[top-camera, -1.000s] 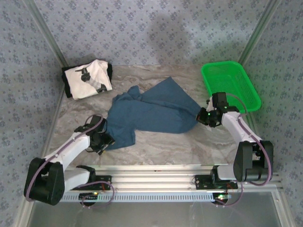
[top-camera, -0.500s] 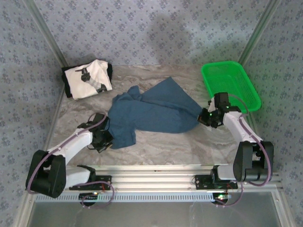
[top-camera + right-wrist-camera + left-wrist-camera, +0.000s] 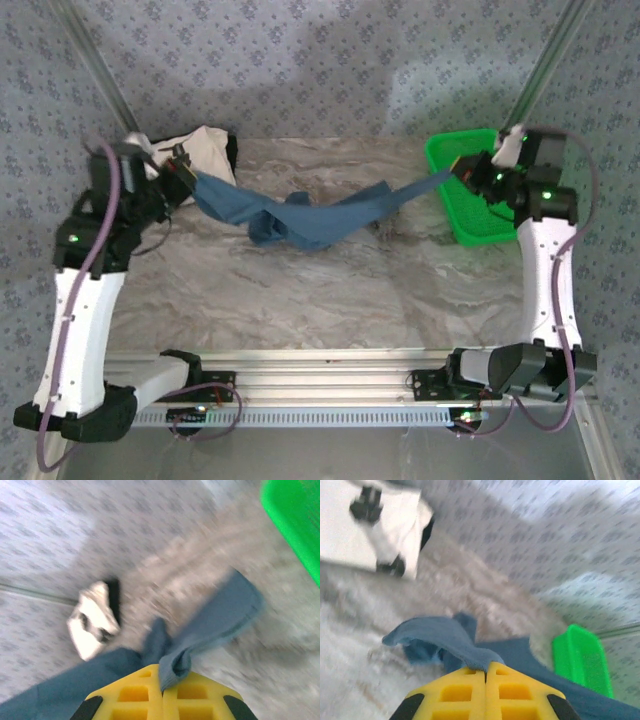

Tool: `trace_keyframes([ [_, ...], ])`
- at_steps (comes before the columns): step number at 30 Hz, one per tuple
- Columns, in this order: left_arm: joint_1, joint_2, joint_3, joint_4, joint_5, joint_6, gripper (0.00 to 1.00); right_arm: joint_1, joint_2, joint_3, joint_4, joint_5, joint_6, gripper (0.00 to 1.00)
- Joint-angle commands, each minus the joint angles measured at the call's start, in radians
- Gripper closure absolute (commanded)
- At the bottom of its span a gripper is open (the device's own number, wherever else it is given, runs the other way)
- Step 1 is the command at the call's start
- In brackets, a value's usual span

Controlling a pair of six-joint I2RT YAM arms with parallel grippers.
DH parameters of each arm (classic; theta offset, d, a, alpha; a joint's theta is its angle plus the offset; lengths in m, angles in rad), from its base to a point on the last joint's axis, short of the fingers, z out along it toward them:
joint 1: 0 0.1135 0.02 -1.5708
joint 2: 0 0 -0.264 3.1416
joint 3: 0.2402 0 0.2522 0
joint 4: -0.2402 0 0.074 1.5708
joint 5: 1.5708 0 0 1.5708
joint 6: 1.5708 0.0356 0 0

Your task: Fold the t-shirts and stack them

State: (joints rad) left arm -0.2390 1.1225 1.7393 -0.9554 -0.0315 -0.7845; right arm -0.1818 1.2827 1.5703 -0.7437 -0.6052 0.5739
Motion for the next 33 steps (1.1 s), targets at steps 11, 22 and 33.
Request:
trace_keyframes([
  [11, 0.011, 0.300, 0.852, -0.094, 0.089, 0.181, 1.00, -0.166, 0.033, 0.576, 0.105, -0.219, 0.452, 1.00],
  [22, 0.153, 0.661, 1.070, 0.027, 0.343, 0.100, 1.00, -0.131, 0.241, 0.602, 0.089, -0.150, 0.296, 1.00],
  [33, 0.231, 0.782, 1.189, 0.219, 0.475, 0.015, 1.00, -0.131, 0.436, 0.834, 0.115, -0.202, 0.338, 1.00],
])
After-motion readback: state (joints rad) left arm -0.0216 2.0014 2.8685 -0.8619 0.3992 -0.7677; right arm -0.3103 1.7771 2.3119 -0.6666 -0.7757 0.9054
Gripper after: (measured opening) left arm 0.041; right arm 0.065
